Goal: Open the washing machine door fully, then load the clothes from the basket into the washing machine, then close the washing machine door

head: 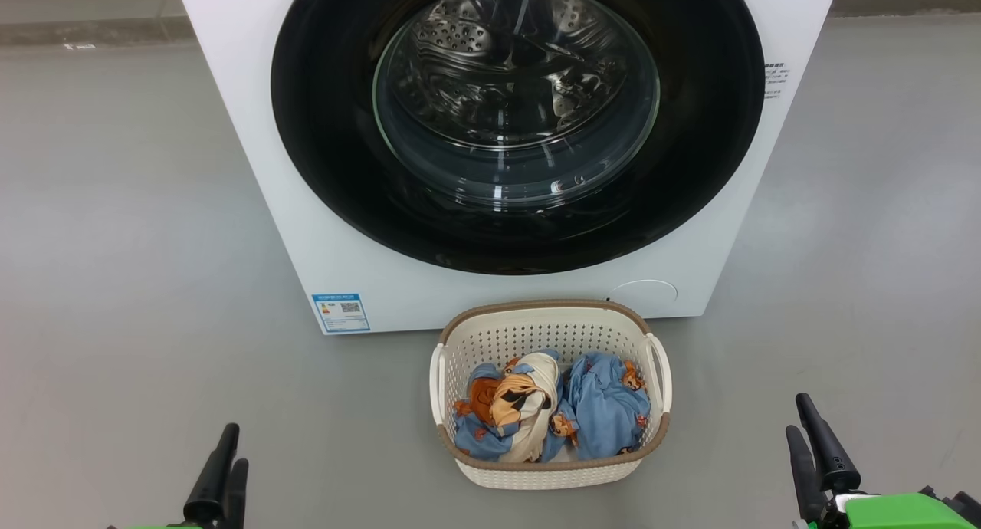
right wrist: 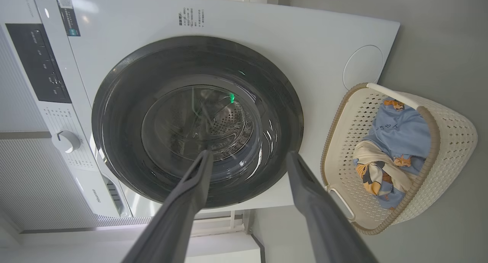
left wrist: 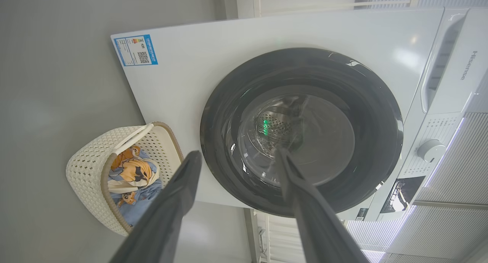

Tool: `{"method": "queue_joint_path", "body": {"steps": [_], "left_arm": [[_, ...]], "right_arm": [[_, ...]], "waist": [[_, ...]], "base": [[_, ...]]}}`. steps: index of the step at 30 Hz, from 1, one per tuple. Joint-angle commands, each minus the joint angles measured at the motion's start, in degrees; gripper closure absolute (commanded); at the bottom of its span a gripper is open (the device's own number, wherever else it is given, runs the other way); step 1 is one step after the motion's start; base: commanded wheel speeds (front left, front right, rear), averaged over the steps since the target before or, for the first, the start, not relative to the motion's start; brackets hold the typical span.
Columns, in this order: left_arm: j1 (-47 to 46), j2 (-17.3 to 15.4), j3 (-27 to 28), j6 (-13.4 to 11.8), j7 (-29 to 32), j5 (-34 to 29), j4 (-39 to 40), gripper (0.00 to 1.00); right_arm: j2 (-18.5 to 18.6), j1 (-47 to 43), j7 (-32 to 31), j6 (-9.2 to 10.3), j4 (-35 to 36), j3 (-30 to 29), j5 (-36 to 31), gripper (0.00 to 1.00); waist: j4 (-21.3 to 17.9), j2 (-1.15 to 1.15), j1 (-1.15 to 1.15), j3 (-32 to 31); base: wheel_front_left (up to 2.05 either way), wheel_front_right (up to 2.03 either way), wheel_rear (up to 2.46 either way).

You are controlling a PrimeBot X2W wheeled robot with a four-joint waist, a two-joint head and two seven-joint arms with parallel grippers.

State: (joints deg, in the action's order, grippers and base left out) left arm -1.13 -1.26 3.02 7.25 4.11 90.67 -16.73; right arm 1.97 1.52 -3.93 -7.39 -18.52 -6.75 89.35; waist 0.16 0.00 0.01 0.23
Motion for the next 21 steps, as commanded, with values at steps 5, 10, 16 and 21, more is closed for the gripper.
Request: {"method": "queue_joint_path", "body": {"steps": [5,10,16,21], "left_arm": [[-1.4,-1.5,0.1,0.1,-1.3,-3.4,2.6,0.0],[-1.4,-1.7,-0.1,0.1,-2.1,-6.2,3.3,0.0],[-1.2,-1.9,-0.3,0.1,-3.2,-10.0,3.9,0.0],[-1.2,-2.1,-0.6,0.1,-4.0,-13.3,4.4,0.0]], "right_arm": [[0.8,2.1,1.2,-0.02,1.6,0.9,-4.2,0.0],[1.3,2.3,2.1,-0.02,1.7,2.3,-7.1,0.0],[1.7,2.5,3.1,-0.02,1.5,3.3,-10.9,0.0],[2.0,2.7,3.9,-0.03,1.4,4.3,-13.8,0.0]], "waist": [[0.1,0.0,-0.01,0.0],[0.1,0.0,-0.01,0.1],[0.2,0.0,-0.01,0.1],[0.3,0.0,-0.01,0.1]], "base": [[0.0,0.0,0.0],[0.0,0.0,0.0],[0.0,0.0,0.0],[0.0,0.0,0.0]]}}
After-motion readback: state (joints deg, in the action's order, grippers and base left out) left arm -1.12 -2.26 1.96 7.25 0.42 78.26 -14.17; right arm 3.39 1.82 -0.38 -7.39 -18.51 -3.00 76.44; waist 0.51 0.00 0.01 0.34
